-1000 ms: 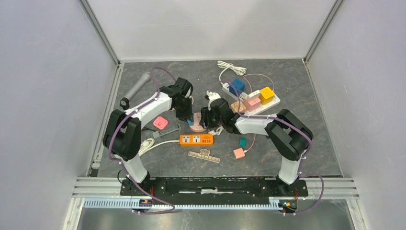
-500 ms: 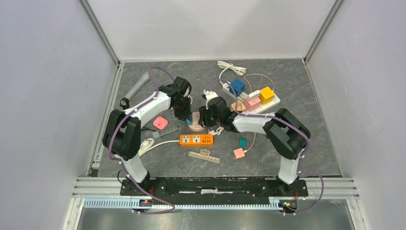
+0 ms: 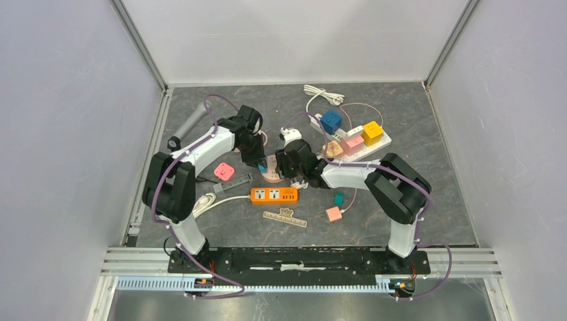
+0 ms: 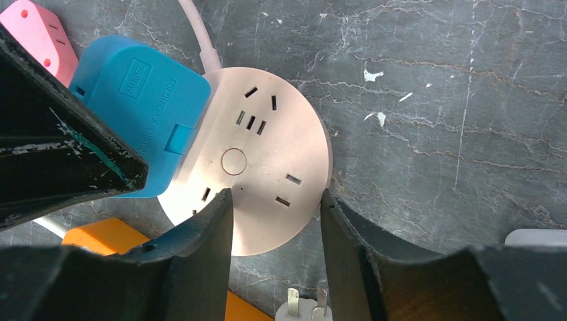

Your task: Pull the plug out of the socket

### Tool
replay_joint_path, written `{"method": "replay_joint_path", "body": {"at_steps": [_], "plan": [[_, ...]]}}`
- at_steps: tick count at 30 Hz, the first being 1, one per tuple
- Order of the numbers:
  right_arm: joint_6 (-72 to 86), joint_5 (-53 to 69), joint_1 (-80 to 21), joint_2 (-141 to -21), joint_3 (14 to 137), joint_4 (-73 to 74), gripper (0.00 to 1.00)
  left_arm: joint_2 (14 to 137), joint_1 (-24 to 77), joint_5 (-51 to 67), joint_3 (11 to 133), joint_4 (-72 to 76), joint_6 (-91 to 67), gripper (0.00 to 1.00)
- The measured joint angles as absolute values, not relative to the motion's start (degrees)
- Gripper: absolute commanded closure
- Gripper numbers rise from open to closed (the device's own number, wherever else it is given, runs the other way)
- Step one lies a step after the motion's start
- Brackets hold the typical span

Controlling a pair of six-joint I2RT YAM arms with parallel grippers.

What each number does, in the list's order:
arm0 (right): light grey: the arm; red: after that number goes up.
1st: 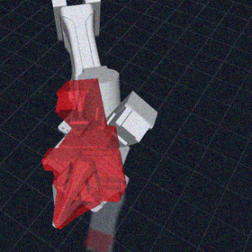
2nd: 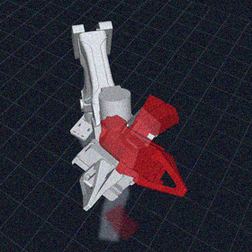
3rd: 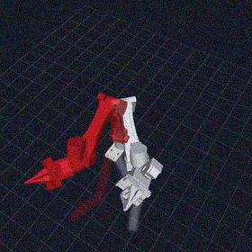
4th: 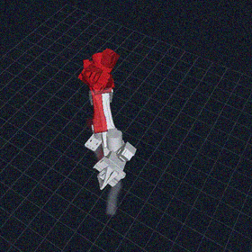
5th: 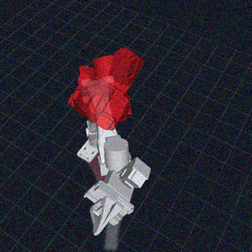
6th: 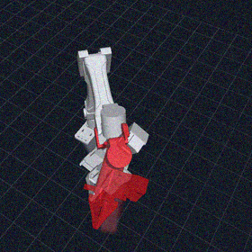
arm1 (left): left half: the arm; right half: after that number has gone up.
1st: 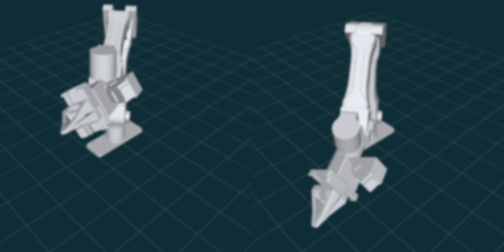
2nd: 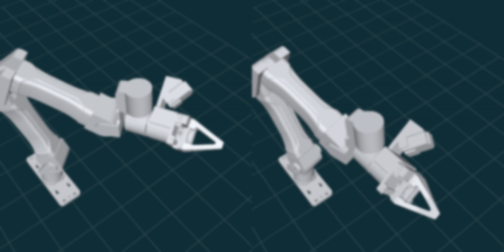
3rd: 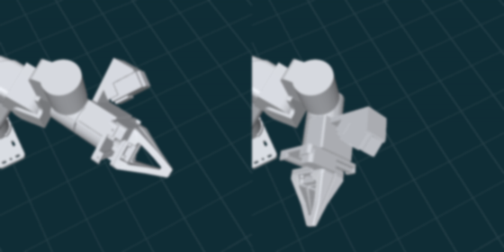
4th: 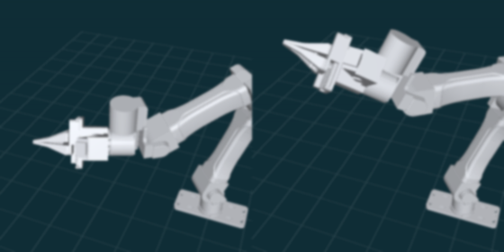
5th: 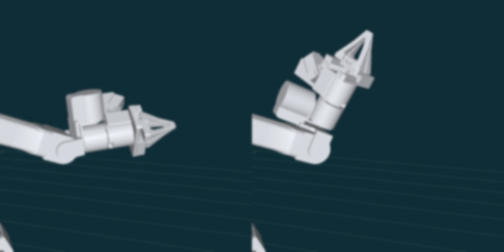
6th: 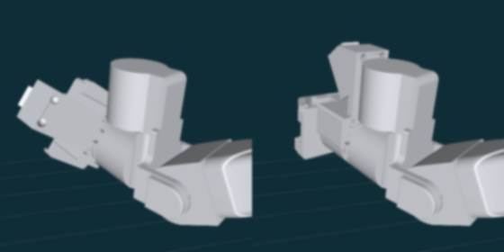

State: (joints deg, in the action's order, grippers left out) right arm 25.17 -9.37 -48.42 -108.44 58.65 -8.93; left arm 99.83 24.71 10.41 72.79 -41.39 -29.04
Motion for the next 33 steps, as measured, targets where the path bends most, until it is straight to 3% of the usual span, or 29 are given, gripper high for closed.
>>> {"method": "replay_joint_path", "body": {"at_steps": [7, 14, 26, 33], "plan": [[24.6, -11.07, -48.84, -108.53, 57.82, -11.25, 0.59, 98.41, 24.4, 10.57, 72.79, -41.69, -28.88, 0.98], [24.23, -12.01, -49.04, -109.27, 57.19, -14.44, 0.59, 93.36, 24.16, 19.4, 73.03, -40.36, -28.82, 0.98], [24.08, -11.49, -48.95, -107.77, 56.88, -15.05, 0.56, 91.37, 23.27, 10.72, 74.67, -45.04, -26.63, 0.98], [20.91, -7.7, -47.44, -103.79, 56.88, -7.6, 0.5, 87.64, 21.3, 9.15, 74.65, -45.45, -26.46, 0.98]]}}
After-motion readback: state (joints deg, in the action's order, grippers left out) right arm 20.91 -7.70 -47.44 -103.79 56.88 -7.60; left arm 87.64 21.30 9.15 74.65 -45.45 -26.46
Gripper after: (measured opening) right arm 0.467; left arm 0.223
